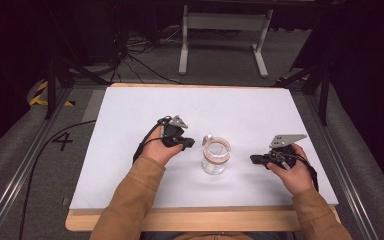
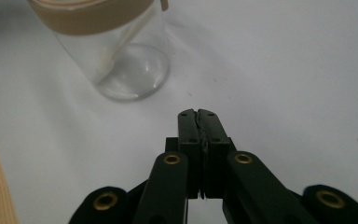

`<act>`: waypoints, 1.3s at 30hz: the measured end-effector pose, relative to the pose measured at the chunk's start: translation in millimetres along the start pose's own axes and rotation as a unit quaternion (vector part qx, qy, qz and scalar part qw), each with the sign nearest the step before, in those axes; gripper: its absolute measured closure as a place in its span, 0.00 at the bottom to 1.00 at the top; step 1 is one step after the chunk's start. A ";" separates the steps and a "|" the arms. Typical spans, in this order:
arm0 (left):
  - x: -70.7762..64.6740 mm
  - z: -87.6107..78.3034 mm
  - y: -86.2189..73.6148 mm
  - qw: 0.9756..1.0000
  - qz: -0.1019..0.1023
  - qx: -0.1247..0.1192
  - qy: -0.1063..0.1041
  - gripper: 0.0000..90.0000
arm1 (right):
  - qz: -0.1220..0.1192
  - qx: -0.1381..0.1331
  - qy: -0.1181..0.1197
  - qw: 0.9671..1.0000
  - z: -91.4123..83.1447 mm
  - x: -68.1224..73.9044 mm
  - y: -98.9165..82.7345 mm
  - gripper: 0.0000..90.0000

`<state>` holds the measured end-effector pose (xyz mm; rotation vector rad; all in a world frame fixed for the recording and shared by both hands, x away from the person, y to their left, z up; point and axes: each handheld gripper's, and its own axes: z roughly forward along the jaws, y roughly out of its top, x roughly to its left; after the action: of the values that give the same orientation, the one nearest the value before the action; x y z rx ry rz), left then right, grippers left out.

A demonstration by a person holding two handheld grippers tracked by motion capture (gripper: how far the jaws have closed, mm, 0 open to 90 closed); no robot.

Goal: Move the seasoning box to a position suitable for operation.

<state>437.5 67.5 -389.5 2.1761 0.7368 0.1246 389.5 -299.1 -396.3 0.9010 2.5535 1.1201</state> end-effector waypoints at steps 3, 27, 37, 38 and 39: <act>0.0 -15.9 -10.8 1.000 -0.014 0.002 0.008 0.95 | -0.017 0.004 0.020 1.000 15.9 1.3 13.1 1.00; 3.5 -47.5 -41.1 0.998 -0.061 -0.003 0.014 0.91 | -0.062 0.046 0.050 0.996 66.3 5.3 38.0 1.00; 7.5 -43.9 -37.6 0.998 -0.061 -0.003 0.010 0.90 | -0.097 0.075 0.079 0.989 67.4 29.4 42.3 1.00; 7.4 -42.3 -37.3 0.998 -0.062 -0.006 0.011 0.90 | -0.102 0.077 0.079 0.989 67.7 31.6 42.8 1.00; 8.1 -40.2 -36.4 0.998 -0.058 -0.001 0.011 0.90 | -0.104 0.079 0.080 0.988 68.1 33.4 43.2 1.00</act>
<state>414.2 117.1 -390.9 2.1279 0.8741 0.0885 410.7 -215.6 -410.3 0.5777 2.8205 0.9772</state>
